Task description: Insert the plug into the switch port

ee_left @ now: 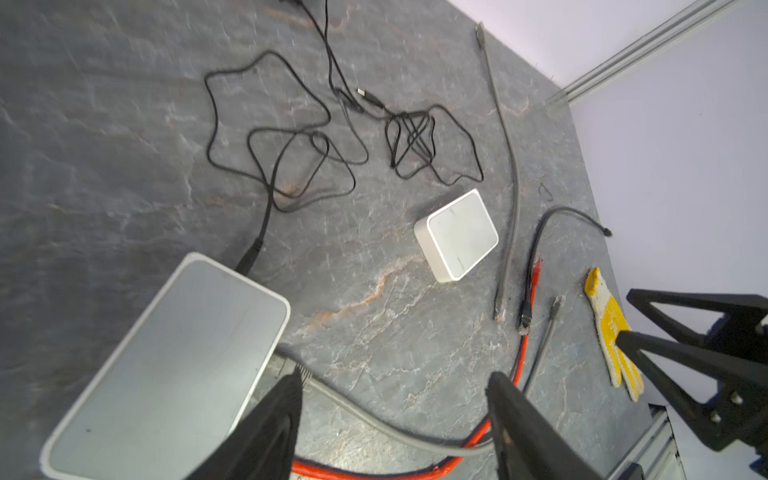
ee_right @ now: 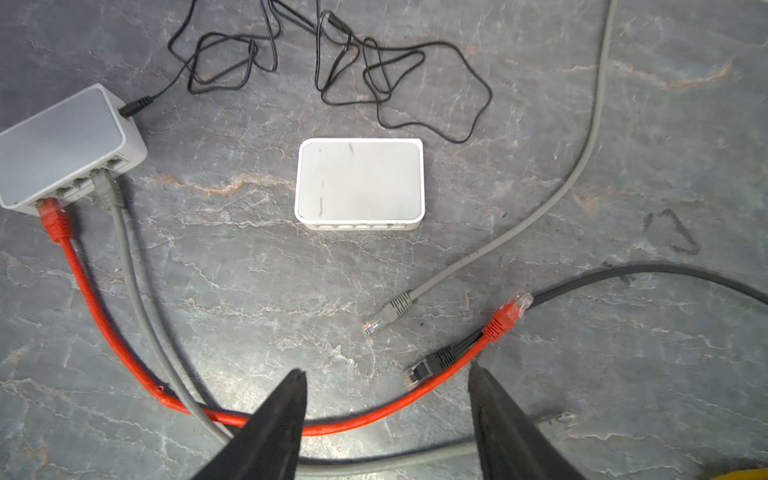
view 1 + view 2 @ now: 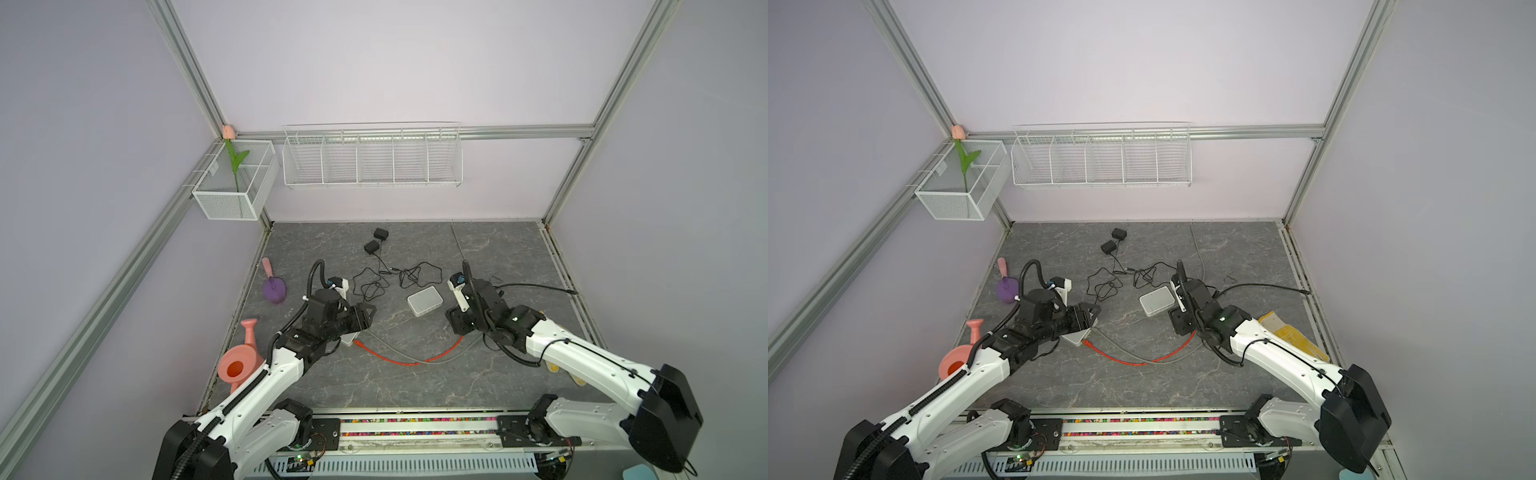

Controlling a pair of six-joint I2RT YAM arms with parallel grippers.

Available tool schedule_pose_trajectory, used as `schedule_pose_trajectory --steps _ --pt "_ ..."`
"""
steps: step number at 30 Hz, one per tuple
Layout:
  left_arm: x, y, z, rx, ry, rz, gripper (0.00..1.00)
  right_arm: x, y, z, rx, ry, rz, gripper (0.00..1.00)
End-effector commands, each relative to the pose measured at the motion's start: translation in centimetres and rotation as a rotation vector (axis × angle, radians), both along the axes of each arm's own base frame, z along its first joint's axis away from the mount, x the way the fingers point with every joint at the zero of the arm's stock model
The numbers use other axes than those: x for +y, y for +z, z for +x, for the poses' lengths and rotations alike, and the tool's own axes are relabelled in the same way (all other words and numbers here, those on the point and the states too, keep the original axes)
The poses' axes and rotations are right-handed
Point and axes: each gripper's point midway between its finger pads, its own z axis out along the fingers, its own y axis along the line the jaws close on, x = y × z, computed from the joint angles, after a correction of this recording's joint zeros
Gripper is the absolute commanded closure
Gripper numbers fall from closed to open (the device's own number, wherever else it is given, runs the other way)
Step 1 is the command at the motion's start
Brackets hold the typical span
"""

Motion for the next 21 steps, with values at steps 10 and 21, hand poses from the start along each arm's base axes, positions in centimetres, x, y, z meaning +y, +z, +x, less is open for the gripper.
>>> schedule_pose_trajectory --steps 10,21 --pt "-1.6 -5.4 -0.6 0.118 0.008 0.055 0.3 1.6 -0.7 0.3 0.066 -0.016 0.061 0.34" --pt "-0.1 -8.3 1.7 0.186 0.101 0.201 0.29 1.1 -1.2 -0.3 0.063 -0.008 0.064 0.34"
